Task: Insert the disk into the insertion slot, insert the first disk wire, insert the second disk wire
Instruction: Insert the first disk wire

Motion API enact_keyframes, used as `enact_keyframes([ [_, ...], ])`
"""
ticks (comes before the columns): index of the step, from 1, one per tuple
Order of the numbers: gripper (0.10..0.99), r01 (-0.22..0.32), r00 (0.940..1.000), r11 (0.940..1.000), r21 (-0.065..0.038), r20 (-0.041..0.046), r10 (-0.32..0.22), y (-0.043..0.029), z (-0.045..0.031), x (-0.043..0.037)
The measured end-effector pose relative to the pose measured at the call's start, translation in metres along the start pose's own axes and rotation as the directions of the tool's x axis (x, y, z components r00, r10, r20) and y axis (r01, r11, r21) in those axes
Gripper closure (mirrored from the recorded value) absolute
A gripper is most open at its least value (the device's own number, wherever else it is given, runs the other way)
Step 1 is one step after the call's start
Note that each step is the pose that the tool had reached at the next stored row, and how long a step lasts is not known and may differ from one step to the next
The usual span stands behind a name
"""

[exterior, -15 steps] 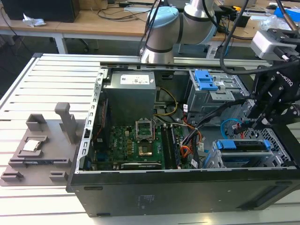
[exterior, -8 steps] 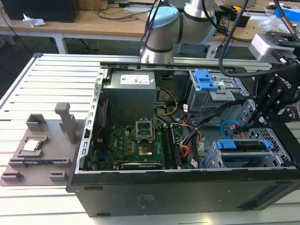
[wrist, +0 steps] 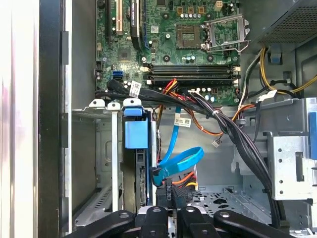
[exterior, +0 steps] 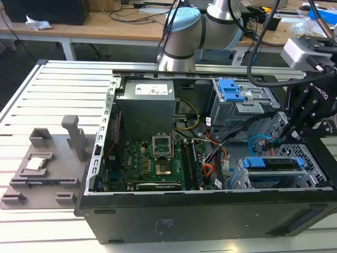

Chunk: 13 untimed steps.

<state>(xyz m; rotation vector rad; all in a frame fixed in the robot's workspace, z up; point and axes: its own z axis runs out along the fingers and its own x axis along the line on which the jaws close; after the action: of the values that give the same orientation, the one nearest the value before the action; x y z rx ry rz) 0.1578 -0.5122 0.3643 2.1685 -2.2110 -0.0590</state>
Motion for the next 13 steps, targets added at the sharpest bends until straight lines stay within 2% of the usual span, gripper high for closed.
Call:
enact_keyframes([
  [1,0.922,0.0,1.0,1.0,0.0,0.0001,0.0,-0.0025,-0.0001,-0.0003],
  [3,0.922,0.0,1.0,1.0,-0.002,0.0,0.0,-0.0118,-0.0007,-0.0009],
  [4,0.922,0.0,1.0,1.0,-0.002,-0.0001,0.0,-0.0131,-0.0008,-0.001],
  [7,0.922,0.0,1.0,1.0,-0.002,0.0,0.0,-0.0142,-0.0008,0.0003],
  [13,0.922,0.0,1.0,1.0,-0.002,0.0,0.0,-0.0145,-0.0006,0.0101],
])
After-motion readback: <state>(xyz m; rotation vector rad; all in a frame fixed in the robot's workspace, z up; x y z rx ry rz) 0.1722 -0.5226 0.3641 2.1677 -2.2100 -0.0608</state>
